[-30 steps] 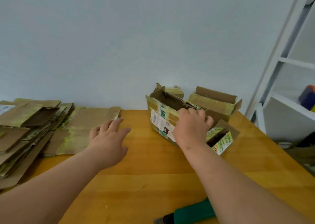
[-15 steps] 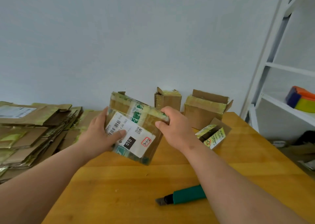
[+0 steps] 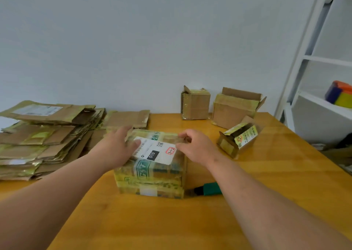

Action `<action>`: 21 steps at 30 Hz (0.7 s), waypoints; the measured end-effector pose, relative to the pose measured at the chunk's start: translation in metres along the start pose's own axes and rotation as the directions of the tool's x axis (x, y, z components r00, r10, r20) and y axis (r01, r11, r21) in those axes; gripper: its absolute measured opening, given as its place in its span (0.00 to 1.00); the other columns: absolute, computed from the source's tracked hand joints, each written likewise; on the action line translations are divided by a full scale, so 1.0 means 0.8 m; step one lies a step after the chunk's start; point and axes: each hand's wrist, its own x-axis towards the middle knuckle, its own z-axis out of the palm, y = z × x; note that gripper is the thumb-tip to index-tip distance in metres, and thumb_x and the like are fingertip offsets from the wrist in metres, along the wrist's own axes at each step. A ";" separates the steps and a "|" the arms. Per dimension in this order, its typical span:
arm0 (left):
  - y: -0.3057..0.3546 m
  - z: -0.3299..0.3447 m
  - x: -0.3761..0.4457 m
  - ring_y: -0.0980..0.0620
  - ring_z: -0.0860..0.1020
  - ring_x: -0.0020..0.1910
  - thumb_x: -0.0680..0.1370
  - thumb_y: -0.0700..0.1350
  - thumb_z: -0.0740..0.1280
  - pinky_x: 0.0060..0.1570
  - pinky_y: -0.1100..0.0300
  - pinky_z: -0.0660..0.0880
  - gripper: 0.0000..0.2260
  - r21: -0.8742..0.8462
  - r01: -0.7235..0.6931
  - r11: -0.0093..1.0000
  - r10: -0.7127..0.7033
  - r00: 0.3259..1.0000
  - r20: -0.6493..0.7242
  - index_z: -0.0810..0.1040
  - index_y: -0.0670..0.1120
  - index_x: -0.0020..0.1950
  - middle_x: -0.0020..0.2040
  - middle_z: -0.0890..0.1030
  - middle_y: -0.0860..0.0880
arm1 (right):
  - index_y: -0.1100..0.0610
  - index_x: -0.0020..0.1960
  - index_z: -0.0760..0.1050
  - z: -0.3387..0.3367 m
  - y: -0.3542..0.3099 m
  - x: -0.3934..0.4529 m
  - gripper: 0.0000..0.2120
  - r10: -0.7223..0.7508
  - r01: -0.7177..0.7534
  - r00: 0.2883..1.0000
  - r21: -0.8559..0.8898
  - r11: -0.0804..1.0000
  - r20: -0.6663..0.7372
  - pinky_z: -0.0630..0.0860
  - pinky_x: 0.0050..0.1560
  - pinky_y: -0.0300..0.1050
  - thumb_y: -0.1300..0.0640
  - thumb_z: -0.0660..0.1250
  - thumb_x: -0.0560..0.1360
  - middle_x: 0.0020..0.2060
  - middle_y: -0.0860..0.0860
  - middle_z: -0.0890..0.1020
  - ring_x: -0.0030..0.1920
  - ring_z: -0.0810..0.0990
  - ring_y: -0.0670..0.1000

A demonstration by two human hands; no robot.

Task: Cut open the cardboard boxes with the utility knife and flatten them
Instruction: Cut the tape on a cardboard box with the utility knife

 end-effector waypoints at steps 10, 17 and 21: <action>0.033 0.018 -0.008 0.52 0.45 0.78 0.61 0.82 0.46 0.75 0.42 0.47 0.46 0.344 -0.406 0.847 0.247 0.873 0.422 0.42 0.68 0.76 0.79 0.44 0.59 | 0.52 0.62 0.77 -0.028 0.060 -0.037 0.15 0.205 -0.196 0.979 -0.264 0.944 0.008 0.76 0.59 0.49 0.61 0.61 0.78 0.60 0.51 0.79 0.59 0.76 0.53; 0.031 0.016 -0.001 0.54 0.52 0.78 0.57 0.82 0.48 0.74 0.50 0.55 0.47 0.240 -0.379 0.894 0.261 0.875 0.408 0.50 0.69 0.75 0.78 0.51 0.61 | 0.43 0.67 0.73 -0.026 0.094 -0.067 0.24 0.241 -0.038 0.924 -0.555 0.831 0.297 0.71 0.66 0.54 0.46 0.72 0.72 0.64 0.49 0.70 0.66 0.69 0.54; 0.039 0.018 0.004 0.51 0.60 0.75 0.57 0.84 0.46 0.72 0.52 0.61 0.48 0.185 -0.329 0.926 0.240 0.892 0.383 0.55 0.68 0.75 0.78 0.55 0.61 | 0.45 0.69 0.72 -0.023 0.104 -0.074 0.19 0.138 0.012 0.958 -0.518 0.855 0.250 0.72 0.64 0.54 0.44 0.64 0.80 0.62 0.50 0.72 0.64 0.71 0.54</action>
